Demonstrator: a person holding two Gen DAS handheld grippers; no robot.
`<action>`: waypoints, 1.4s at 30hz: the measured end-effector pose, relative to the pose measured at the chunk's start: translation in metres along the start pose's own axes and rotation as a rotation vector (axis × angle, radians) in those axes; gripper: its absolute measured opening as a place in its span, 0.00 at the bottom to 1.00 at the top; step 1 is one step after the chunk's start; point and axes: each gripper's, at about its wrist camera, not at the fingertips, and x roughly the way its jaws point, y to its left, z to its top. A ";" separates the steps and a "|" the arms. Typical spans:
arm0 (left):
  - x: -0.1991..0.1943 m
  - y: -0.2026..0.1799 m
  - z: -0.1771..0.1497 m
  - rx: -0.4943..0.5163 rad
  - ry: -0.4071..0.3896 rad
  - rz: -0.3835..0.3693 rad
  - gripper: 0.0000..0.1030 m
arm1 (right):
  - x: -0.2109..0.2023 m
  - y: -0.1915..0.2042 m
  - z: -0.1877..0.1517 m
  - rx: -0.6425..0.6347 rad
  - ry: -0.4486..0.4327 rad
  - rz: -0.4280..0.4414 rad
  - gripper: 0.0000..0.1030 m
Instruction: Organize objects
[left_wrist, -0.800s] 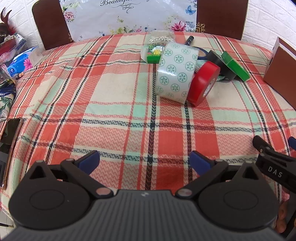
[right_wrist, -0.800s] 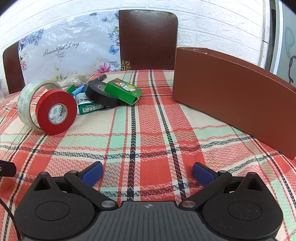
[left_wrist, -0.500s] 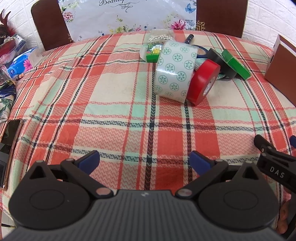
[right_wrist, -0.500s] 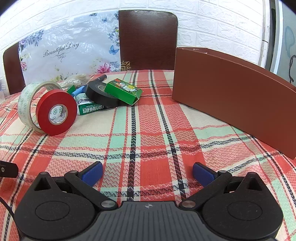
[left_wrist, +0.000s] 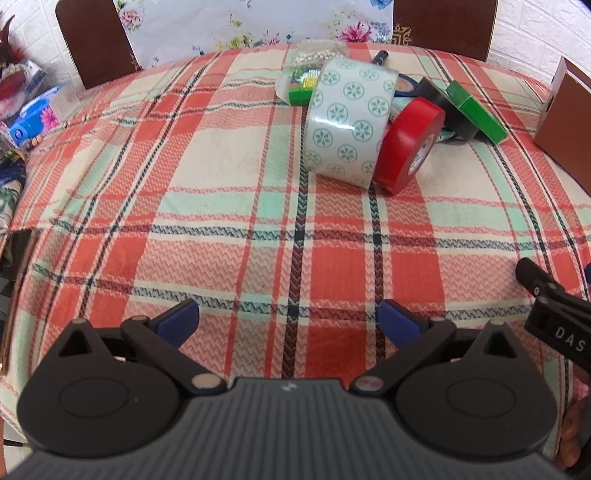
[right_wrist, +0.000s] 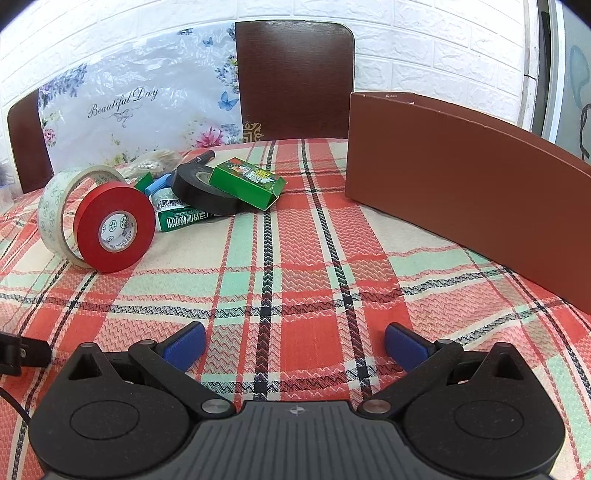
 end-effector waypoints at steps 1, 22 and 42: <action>0.001 0.003 0.000 -0.013 0.004 -0.014 1.00 | 0.000 -0.001 0.000 0.004 0.001 0.005 0.99; -0.025 0.051 0.076 -0.033 -0.305 -0.313 0.93 | 0.005 0.069 0.042 -0.286 -0.106 0.389 0.89; -0.042 0.043 0.050 0.225 -0.233 -0.357 0.46 | -0.018 0.134 0.027 -0.477 -0.190 0.470 0.90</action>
